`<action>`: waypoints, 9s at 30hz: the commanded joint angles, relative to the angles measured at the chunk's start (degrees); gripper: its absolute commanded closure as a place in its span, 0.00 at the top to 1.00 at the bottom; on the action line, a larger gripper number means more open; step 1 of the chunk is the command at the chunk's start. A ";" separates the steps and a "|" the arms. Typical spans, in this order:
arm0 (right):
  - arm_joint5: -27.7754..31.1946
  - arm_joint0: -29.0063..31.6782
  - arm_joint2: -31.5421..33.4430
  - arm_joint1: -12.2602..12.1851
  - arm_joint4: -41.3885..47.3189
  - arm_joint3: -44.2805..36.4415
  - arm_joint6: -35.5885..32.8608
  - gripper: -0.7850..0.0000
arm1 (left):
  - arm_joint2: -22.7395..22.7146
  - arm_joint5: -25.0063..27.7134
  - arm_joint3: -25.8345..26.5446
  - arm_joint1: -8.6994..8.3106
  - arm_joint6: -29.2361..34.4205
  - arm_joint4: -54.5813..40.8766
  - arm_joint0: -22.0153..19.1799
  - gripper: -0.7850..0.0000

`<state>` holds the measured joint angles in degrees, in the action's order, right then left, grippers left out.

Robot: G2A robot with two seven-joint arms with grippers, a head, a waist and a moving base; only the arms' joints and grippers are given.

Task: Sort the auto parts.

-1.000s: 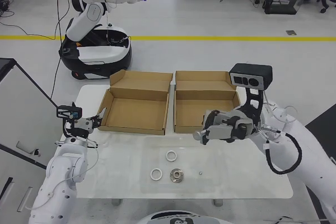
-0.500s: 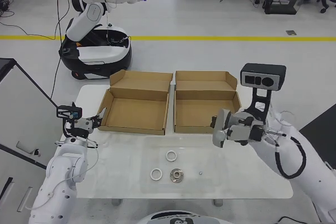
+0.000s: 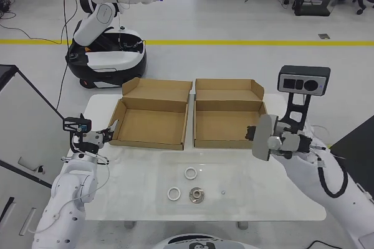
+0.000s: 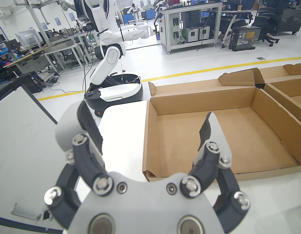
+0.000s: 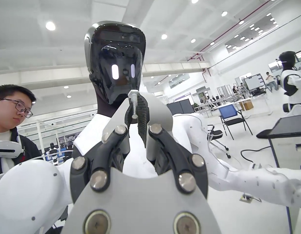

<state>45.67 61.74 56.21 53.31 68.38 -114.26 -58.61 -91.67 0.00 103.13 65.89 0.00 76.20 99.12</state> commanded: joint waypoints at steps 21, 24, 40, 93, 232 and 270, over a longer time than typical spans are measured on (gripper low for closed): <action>-8.14 1.70 2.70 1.78 -18.40 0.32 4.95 0.00 | 0.00 0.00 0.00 0.00 0.00 0.00 0.00 1.00; -7.58 2.04 2.07 2.24 -16.26 -0.25 4.81 0.00 | 0.00 0.00 0.00 0.00 0.00 0.00 0.00 1.00; -2.33 2.88 -0.10 5.00 -3.39 -1.37 -1.18 0.00 | 0.00 0.00 0.00 0.00 0.00 0.00 0.00 1.00; -4.81 2.38 0.45 8.50 -12.89 0.05 3.53 0.00 | 0.00 0.00 0.00 0.00 0.00 0.00 0.00 1.00; -29.90 -38.80 -30.97 24.82 -106.02 84.70 -15.26 0.00 | 0.00 0.00 0.00 0.00 0.00 0.00 0.00 1.00; -29.98 -36.94 -20.48 17.64 -111.76 60.90 -21.87 1.00 | 0.00 0.00 0.00 0.00 0.00 0.00 0.00 1.00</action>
<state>16.01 24.02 34.65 71.78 -43.03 -50.16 -79.32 -91.67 0.00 103.13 65.89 0.00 76.20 99.12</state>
